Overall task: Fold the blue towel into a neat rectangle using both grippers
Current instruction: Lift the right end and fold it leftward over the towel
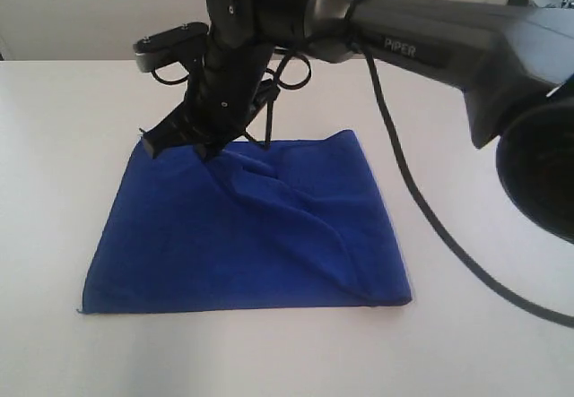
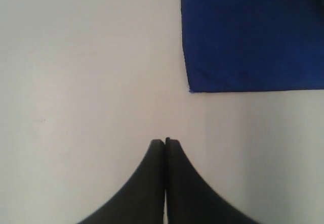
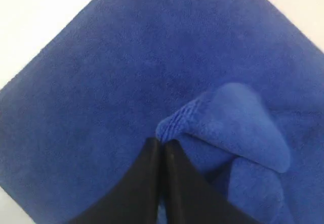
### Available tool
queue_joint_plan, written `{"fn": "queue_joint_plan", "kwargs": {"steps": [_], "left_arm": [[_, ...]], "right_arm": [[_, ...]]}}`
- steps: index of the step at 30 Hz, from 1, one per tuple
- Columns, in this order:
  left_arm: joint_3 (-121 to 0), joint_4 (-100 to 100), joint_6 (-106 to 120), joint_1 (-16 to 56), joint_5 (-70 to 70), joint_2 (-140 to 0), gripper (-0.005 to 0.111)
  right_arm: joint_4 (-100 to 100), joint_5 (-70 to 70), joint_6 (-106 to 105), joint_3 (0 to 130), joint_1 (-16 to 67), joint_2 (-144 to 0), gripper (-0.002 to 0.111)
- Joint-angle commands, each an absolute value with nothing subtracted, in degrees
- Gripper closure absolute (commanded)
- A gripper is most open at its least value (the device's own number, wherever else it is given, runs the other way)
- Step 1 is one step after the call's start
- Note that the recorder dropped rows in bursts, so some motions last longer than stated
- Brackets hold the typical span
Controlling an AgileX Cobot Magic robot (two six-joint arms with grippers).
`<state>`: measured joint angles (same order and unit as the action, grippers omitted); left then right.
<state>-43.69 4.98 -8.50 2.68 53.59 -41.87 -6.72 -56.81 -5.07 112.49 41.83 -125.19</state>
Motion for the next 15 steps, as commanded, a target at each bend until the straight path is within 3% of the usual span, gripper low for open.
{"fn": "queue_joint_plan", "kwargs": {"steps": [1,15], "left_arm": [[-43.38,5.30,-8.84,2.51,54.49,-41.42,0.107],[-43.38,5.30,-8.84,2.51,54.49,-41.42,0.107]], "right_arm": [[-7.08,-61.61,-6.18,120.77,42.10,-124.40,0.108],[-16.26,-46.14,-6.19,123.90,50.72,-140.65,0.108]]}}
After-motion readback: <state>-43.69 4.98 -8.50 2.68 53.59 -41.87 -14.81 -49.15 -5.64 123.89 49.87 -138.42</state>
